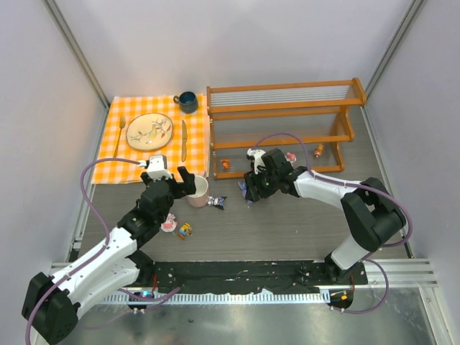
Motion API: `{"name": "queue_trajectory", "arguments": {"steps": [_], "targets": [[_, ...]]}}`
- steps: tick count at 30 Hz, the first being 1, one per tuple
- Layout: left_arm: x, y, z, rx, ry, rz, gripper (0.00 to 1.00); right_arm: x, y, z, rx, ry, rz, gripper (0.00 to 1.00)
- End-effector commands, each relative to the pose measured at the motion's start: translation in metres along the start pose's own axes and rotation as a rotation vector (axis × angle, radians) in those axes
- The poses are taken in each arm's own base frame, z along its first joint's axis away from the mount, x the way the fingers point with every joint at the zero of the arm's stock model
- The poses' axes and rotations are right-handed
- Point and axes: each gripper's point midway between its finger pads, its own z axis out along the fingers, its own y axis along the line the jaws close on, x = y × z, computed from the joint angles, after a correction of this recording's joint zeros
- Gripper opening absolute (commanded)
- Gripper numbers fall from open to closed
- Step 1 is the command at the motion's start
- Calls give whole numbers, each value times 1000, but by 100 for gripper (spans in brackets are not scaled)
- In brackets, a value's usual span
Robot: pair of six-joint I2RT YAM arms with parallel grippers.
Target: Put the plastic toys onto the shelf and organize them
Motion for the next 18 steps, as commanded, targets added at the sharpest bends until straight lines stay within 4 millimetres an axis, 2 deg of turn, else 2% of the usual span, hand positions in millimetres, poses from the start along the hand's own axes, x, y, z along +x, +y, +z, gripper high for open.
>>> {"name": "queue_trajectory", "arguments": {"steps": [1, 3, 4, 6, 7, 8, 9, 11, 12, 13, 15, 17, 18], "targets": [[-14, -13, -3, 55, -39, -39, 100, -14, 7, 0, -34, -29, -26, 54], [-16, -18, -4, 75, -37, -56, 100, -12, 10, 1, -54, -26, -18, 47], [-17, -21, -5, 92, -37, -63, 100, -12, 11, 1, -59, -25, -18, 39], [-20, -24, -5, 101, -39, -76, 100, -8, 13, 1, -70, -16, -13, 28], [-20, -24, -7, 102, -30, -79, 100, -7, 14, 0, -75, -16, -9, 16], [-22, -25, -8, 105, -25, -82, 100, -4, 14, 0, -80, -10, -5, 10], [-31, -31, -11, 121, -31, -96, 100, -3, 18, -1, -95, -8, 4, 3], [-33, -37, -17, 152, -8, -108, 100, -2, 21, -6, -104, -25, 21, 1], [-43, -45, -21, 180, -18, -135, 100, -3, 22, -8, -106, -35, 32, 1], [-39, -45, -24, 187, 10, -136, 100, -3, 24, -11, -110, -45, 56, 1], [-48, -64, -36, 275, 33, -185, 100, -3, 30, -21, -111, -75, 61, 1], [-47, -75, -43, 327, 79, -208, 100, 2, 29, -28, -74, -94, 75, 1], [-45, -83, -48, 371, 108, -219, 99, -3, 31, -37, -64, -127, 70, 1]]}}
